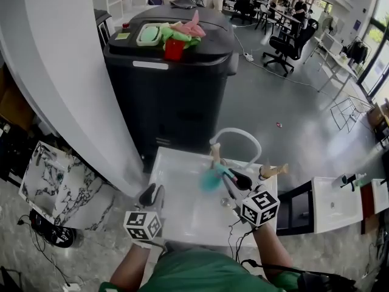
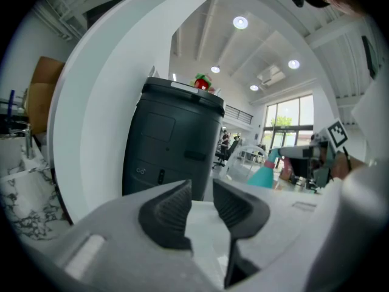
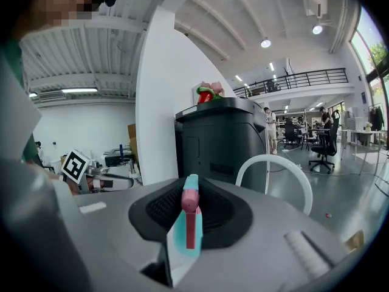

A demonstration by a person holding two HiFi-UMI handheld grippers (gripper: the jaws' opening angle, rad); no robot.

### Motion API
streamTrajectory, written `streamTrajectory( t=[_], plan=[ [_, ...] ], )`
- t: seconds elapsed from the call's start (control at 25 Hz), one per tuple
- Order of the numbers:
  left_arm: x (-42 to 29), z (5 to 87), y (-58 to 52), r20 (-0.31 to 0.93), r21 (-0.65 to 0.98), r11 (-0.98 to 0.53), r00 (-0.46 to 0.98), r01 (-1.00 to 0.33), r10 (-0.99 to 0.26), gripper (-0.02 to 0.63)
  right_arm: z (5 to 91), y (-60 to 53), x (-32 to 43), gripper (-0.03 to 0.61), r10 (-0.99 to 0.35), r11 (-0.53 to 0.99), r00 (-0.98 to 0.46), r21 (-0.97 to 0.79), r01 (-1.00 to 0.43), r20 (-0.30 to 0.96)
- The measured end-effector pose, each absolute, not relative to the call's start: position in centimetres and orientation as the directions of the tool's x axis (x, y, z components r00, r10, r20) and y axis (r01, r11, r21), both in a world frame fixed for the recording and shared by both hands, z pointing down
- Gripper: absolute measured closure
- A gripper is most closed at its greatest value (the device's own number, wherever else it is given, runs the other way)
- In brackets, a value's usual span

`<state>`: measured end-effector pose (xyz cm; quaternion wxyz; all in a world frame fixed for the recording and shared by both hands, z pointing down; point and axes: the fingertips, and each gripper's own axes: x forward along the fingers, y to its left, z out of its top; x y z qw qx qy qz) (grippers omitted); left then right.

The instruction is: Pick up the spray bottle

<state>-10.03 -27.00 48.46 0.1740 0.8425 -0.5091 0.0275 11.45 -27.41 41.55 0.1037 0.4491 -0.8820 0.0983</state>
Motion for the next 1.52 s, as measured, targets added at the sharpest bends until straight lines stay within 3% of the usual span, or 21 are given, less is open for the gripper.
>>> streamTrajectory(
  t=[1.52],
  plan=[
    [-10.9, 48.4, -26.5, 0.231, 0.264, -0.411, 0.471, -0.873, -0.852, 0.506, 41.8, -27.0, 9.9, 0.515, -0.741, 0.616, -0.613, -0.085, -0.783, 0.272]
  ],
)
